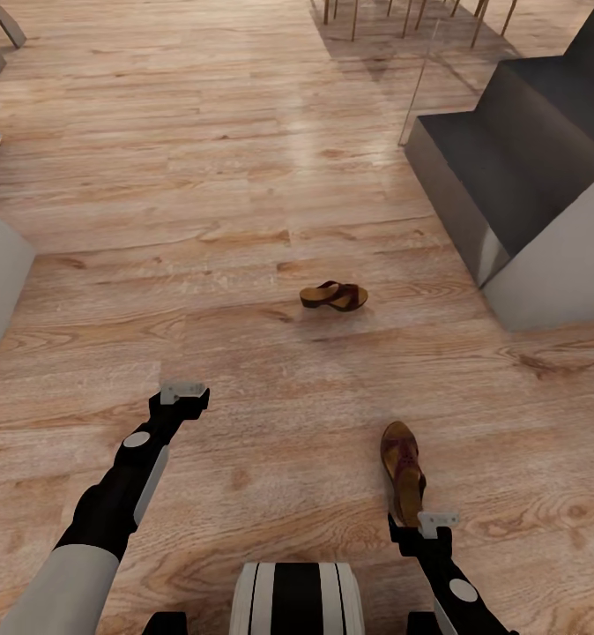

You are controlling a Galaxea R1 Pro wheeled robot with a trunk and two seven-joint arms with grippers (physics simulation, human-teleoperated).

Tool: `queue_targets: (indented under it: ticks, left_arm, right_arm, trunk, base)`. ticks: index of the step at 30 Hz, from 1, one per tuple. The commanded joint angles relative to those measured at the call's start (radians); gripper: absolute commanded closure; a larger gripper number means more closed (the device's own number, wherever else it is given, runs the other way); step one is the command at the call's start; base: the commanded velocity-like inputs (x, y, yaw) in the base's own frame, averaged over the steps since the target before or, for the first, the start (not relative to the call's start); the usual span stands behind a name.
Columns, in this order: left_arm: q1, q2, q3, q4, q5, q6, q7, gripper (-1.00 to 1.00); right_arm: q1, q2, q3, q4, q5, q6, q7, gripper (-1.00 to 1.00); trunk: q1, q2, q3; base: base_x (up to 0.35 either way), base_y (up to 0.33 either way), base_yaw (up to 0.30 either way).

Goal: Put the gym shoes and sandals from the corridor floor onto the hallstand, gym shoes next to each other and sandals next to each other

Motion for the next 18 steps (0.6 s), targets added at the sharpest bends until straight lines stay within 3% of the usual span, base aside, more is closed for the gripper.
queue_targets:
  ticks: [1, 18]
  left_arm:
    - [0.000, 0.000, 0.001, -0.001, 0.000, 0.005, -0.001, -1.00]
    - [0.000, 0.000, 0.001, -0.003, 0.000, 0.005, -0.001, -1.00]
  right_arm:
    - [0.000, 0.000, 0.000, 0.001, 0.000, -0.003, -0.002, -1.00]
    - [0.000, 0.000, 0.000, 0.001, 0.001, -0.003, -0.002, -1.00]
  trunk:
    - [0.000, 0.000, -0.001]
    - [0.000, 0.000, -0.001]
  base:
    - [0.000, 0.000, 0.000]
    - [0.000, 0.000, 0.000]
